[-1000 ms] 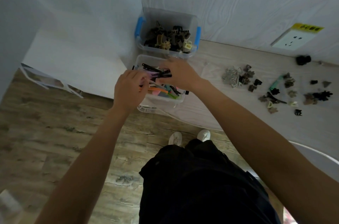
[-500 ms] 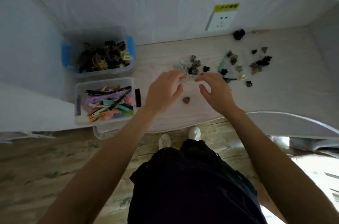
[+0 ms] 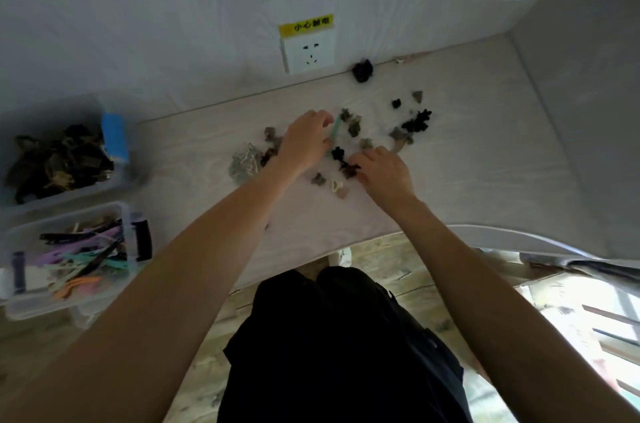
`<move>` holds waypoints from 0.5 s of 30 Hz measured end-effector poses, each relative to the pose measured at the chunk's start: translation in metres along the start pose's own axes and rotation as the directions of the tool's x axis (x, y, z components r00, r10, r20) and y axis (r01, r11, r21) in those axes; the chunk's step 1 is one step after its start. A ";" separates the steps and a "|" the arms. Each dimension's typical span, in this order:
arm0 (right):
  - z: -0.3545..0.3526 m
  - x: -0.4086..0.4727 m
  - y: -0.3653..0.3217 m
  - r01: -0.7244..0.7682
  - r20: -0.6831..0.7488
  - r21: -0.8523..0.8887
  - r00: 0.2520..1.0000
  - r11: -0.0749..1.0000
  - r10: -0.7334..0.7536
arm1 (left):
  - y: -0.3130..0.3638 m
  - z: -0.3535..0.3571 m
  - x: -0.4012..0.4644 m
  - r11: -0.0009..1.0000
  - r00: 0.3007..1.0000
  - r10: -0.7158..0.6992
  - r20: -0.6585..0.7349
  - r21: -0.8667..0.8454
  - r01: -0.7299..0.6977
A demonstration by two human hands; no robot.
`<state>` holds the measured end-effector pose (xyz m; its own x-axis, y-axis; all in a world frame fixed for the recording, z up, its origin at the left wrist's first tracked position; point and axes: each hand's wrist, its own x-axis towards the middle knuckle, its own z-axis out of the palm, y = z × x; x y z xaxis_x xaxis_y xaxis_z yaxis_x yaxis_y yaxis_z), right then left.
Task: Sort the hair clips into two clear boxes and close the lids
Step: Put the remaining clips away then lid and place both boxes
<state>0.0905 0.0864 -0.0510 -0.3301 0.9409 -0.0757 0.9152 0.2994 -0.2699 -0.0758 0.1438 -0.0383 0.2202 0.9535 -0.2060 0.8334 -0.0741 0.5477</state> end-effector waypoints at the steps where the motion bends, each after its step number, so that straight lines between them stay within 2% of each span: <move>1: -0.002 0.000 0.010 -0.017 0.009 -0.003 1.000 1.000 0.017 | 0.004 0.005 0.007 1.000 1.000 -0.013 0.029 0.020 0.012; 5: -0.008 0.002 0.034 -0.137 0.027 0.043 0.990 0.990 0.136 | 0.006 0.014 0.020 0.997 0.998 -0.051 0.045 0.065 0.048; 9: -0.011 0.001 0.053 -0.156 0.051 0.072 0.987 0.985 0.153 | 0.004 0.016 0.018 0.992 0.992 -0.106 0.062 0.080 0.101; 13: -0.028 0.013 0.054 -0.276 -0.034 0.217 0.957 0.936 0.290 | -0.006 0.015 -0.001 0.987 0.991 -0.112 0.069 0.121 0.103; 15: -0.038 0.033 0.054 -0.280 -0.056 0.236 0.952 0.930 0.301 | -0.008 0.017 -0.011 0.993 0.998 -0.070 0.012 0.092 0.068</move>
<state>0.1378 0.1399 -0.0315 -0.0258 0.9947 -0.0995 0.8893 -0.0226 -0.4569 -0.0768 0.1289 -0.0541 0.1678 0.9527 -0.2534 0.8896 -0.0357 0.4553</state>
